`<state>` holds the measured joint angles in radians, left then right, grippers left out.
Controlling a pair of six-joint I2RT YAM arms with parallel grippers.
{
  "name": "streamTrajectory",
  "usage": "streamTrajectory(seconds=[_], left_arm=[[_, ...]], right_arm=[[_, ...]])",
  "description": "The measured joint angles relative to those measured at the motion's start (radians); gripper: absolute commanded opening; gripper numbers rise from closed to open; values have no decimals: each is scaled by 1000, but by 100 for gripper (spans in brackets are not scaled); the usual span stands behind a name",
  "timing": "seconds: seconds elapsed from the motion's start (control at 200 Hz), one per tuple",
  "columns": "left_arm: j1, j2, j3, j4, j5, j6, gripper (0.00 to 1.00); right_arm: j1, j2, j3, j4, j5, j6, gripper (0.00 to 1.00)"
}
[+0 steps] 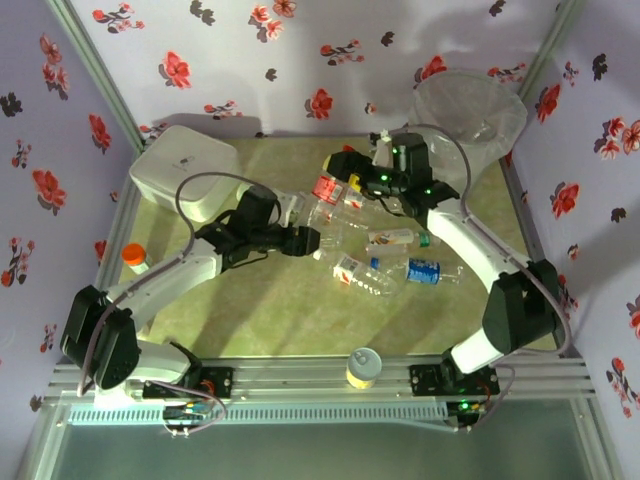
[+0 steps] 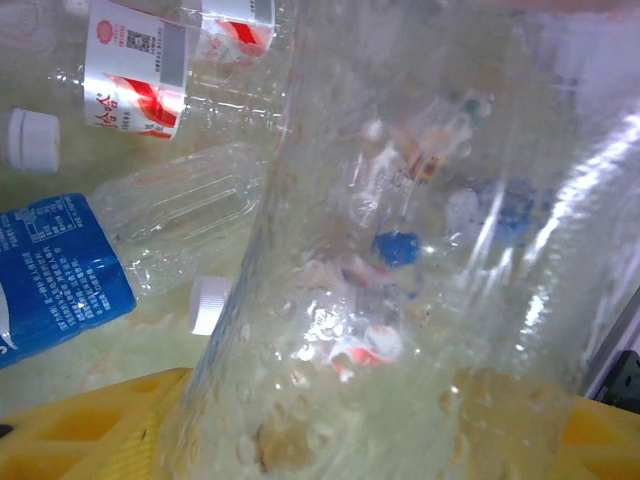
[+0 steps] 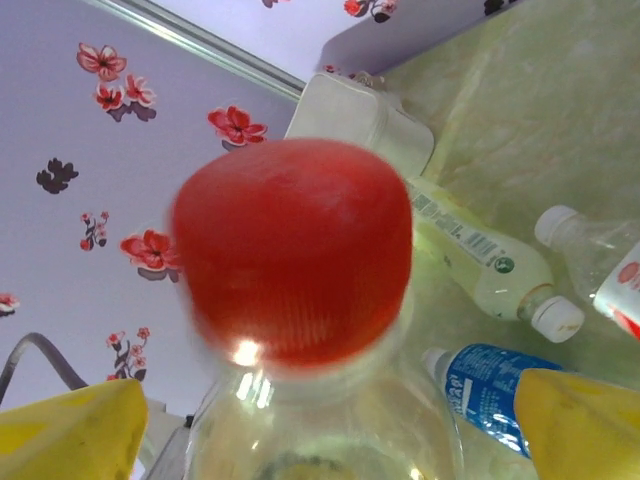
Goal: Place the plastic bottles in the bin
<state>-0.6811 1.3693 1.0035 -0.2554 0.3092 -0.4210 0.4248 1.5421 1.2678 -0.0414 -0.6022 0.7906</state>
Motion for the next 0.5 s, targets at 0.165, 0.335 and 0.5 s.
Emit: streamTrajectory(seconds=[0.165,0.335,0.5], left_arm=[[0,0,3,-16,13,30,66],[0,0,3,-25,17,44,75],[0,-6,5,-49,3,78,100]], right_arm=[[8,21,37,-27,1,-28,58],[8,19,53,-55,12,-51,41],[5,6,85,-134,47,-106,38]])
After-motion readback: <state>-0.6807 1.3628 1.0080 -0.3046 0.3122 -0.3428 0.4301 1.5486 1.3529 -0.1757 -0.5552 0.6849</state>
